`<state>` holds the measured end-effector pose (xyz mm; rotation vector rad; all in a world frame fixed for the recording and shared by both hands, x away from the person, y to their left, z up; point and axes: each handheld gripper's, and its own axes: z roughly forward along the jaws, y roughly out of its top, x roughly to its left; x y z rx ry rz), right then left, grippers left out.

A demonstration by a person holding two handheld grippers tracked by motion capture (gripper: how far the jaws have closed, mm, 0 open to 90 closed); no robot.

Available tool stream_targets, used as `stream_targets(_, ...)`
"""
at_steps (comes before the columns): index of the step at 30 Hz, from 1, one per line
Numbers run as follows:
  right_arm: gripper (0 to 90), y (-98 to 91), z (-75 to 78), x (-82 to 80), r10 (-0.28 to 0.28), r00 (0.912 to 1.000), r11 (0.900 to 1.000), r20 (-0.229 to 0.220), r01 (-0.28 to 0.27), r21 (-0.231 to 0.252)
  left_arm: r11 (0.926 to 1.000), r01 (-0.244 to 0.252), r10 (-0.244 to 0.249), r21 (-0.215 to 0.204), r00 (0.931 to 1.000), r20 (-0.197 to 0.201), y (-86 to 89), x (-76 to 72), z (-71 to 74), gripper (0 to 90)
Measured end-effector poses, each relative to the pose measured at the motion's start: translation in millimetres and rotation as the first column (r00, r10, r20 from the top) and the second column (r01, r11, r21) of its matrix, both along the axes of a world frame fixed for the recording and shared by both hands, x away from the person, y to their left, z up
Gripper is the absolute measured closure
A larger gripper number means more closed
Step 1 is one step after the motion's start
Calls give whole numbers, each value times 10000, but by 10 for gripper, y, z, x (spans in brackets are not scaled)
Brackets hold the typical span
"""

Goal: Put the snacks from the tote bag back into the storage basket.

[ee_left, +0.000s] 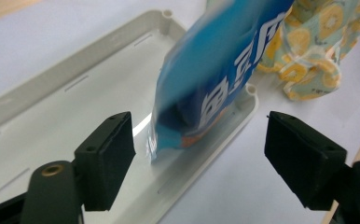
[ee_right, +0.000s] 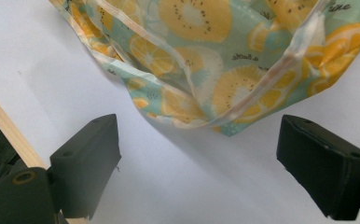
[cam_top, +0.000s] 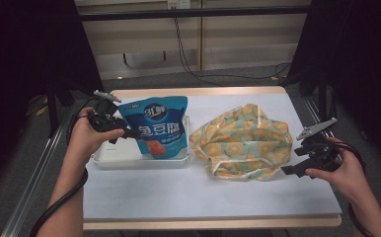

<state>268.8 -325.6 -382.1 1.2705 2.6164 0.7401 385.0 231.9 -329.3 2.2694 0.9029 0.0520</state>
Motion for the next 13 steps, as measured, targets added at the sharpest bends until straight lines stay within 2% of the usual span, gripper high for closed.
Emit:
stream_targets(2,127,-7,-1,-1,3,10000,10000,-19,-3,5,9998,-29,29,197,10000,-8,20,-47,-48,218)
stream_targets(8,127,-3,-25,3,-36,10000,10000,-43,36,5,9999,-101,101,-52,9999,-97,41,-136,-182,185)
stream_targets(13,117,-10,-32,6,-31,10000,10000,-74,32,49,9999,-128,129,26,9999,-61,4,-179,-262,137)
